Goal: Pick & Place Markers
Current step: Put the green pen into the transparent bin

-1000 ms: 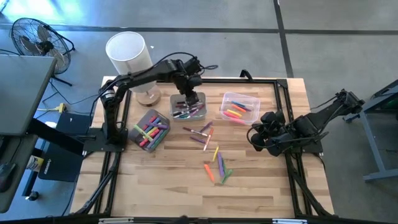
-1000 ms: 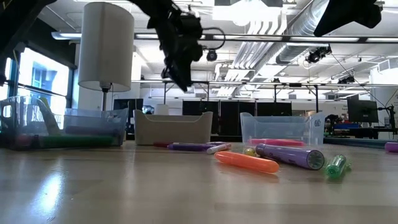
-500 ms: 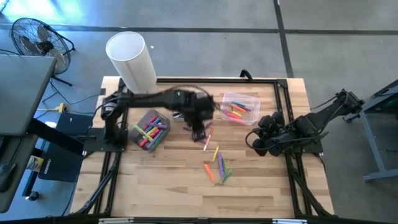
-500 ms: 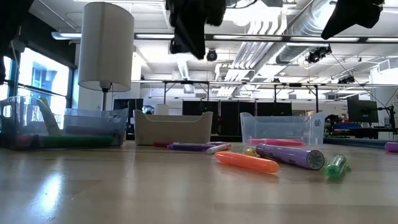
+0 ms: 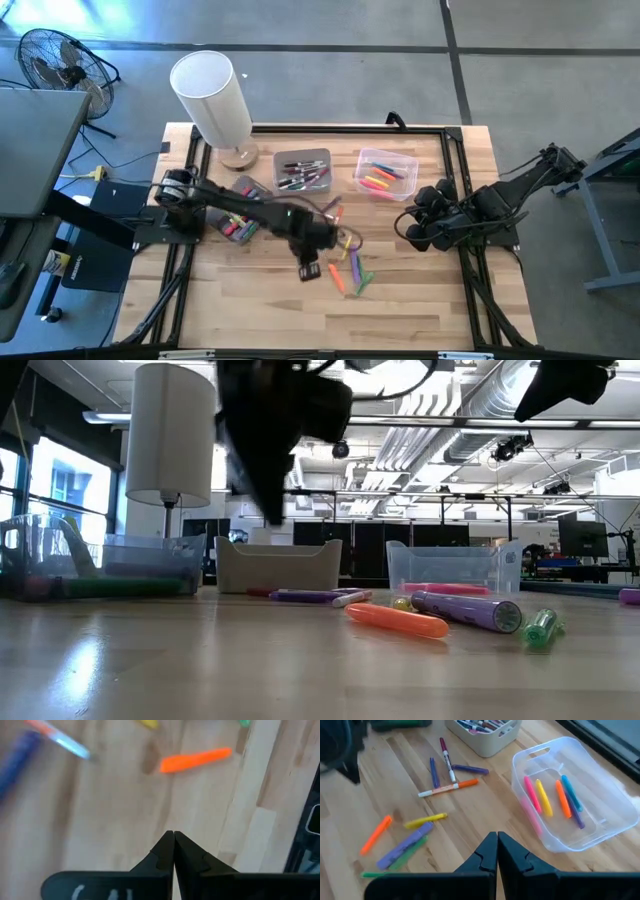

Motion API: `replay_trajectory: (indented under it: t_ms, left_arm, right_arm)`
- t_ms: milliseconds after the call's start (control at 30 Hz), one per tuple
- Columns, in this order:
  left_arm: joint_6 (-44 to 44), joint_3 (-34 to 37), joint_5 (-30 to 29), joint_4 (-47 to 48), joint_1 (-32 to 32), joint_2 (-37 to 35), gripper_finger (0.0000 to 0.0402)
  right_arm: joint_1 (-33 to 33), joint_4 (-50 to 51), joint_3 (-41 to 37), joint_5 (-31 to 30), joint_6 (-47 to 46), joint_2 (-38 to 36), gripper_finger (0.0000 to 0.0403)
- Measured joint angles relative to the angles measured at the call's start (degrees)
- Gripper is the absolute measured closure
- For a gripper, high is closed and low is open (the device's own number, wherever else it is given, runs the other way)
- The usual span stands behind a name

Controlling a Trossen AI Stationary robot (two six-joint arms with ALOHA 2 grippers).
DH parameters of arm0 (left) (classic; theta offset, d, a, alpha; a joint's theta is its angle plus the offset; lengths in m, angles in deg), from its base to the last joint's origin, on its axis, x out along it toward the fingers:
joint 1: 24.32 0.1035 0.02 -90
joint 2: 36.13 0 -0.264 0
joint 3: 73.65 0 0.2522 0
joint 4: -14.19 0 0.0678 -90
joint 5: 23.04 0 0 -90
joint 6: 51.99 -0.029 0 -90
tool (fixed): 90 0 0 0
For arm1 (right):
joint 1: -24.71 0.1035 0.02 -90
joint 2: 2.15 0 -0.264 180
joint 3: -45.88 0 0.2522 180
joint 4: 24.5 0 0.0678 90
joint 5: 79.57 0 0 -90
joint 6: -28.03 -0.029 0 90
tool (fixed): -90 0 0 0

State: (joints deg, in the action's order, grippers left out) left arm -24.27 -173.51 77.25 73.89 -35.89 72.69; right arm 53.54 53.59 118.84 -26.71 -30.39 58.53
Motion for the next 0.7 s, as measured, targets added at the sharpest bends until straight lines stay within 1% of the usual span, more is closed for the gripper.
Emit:
replay_trajectory:
  t_ms: [67, 167, 233, 333, 400, 433, 567, 700]
  left_arm:
    - [1.23, 4.51, 1.08, -4.56, -1.32, 0.00, 0.0401]
    - [2.15, 10.41, 1.19, -6.89, -3.00, -2.03, 0.0401]
    - [2.30, 13.67, 0.74, -9.59, -3.69, -4.12, 0.0401]
    - [2.41, 19.14, -0.56, -9.84, -4.65, -8.80, 0.0401]
    - [2.32, 22.26, -1.47, -12.75, -4.78, -12.60, 0.0401]
    - [2.26, 23.96, -1.76, -12.57, -4.77, -15.03, 0.0401]
    - [1.12, 28.94, -3.41, -12.92, -4.98, -23.02, 0.0401]
    - [-1.33, 31.02, -4.34, -12.51, -4.96, -28.48, 0.0401]
  right_arm:
    - [-0.43, -0.44, 0.00, 1.51, -0.77, 0.16, 0.0403]
    - [-1.60, -0.63, 0.00, 6.41, -2.99, 2.49, 0.0403]
    - [-2.24, -2.35, 0.00, 8.95, -3.05, 5.54, 0.0403]
    - [-3.29, -7.78, 0.00, 12.30, -3.11, 11.52, 0.0403]
    - [-4.19, -12.05, 0.09, 14.85, -4.23, 16.05, 0.0403]
    - [-4.55, -13.36, 0.55, 15.76, -5.49, 18.25, 0.0403]
    - [-4.91, -12.97, 5.71, 18.96, -12.01, 27.74, 0.0402]
    - [-5.08, -9.40, 12.56, 22.07, -17.43, 36.25, 0.0402]
